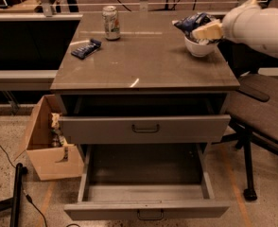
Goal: Place blue chip bag into white bowl
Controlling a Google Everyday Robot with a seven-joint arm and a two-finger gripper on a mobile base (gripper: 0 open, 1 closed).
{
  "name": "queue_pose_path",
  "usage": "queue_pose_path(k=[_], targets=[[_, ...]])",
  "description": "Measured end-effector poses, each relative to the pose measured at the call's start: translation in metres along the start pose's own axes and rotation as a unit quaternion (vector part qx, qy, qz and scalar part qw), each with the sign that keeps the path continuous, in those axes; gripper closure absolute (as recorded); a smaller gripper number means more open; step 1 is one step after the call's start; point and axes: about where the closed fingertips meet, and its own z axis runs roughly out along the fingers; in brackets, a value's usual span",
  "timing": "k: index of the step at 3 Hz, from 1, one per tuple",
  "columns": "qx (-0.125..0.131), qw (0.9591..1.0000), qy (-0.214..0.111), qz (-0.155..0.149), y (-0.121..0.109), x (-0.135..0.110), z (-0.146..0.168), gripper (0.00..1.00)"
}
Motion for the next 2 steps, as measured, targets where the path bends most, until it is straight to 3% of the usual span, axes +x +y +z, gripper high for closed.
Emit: queue_pose_path(k=[1,2], targets=[[0.036,0.9991,-0.015,-0.015,-0.0052,-0.0282,-0.03,0.0],[0.04,0.9989,-0.016,-0.019,-0.0024,-0.0369,-0.0257,0.0]])
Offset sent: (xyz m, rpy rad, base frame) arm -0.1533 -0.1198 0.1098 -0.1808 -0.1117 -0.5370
